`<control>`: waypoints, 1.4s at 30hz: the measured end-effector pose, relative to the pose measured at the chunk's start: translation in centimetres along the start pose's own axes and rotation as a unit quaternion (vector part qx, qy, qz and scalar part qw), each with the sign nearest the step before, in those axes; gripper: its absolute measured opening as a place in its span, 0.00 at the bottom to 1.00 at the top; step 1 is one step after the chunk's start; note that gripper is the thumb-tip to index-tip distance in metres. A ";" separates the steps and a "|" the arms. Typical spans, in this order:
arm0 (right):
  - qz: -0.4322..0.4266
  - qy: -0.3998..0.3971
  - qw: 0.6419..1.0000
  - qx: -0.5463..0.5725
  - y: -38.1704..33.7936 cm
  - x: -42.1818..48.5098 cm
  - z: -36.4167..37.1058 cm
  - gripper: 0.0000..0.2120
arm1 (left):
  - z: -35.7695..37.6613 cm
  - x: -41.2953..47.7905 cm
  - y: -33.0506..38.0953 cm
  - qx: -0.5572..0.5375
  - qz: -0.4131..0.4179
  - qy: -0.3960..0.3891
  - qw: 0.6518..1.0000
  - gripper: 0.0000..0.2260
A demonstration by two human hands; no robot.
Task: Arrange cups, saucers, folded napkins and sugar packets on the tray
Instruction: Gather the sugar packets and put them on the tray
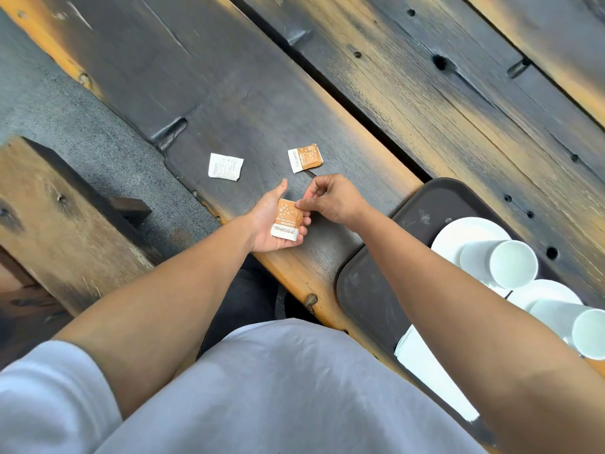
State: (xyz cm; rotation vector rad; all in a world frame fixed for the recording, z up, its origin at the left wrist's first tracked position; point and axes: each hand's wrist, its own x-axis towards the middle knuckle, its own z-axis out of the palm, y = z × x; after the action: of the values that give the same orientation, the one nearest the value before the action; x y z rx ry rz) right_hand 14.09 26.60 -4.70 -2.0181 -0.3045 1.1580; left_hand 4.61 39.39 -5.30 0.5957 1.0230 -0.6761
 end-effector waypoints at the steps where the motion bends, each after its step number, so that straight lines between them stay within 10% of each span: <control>1: 0.002 0.005 1.000 -0.003 0.0 0.4 -0.2 0.09 | -0.1 0.1 0.2 0.005 -0.003 0.006 1.000 0.32; 14: 0.071 0.123 0.989 -0.046 -0.5 6.1 -0.4 0.03 | -2.3 1.2 3.5 -0.014 -0.003 0.054 0.998 0.32; 27: 0.102 0.270 0.951 -0.110 -1.1 7.3 3.3 0.23 | -3.9 2.7 6.4 -0.031 -0.012 0.073 0.997 0.31; 42: 0.105 0.212 0.968 -0.087 -0.4 8.1 1.8 0.21 | -4.4 3.3 5.4 0.013 0.024 0.079 0.997 0.32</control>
State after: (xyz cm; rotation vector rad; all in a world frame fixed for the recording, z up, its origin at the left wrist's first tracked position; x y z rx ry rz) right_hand 17.21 32.18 -10.02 -2.4360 0.0273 0.8085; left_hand 7.36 45.32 -9.34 0.7024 1.1447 -0.6082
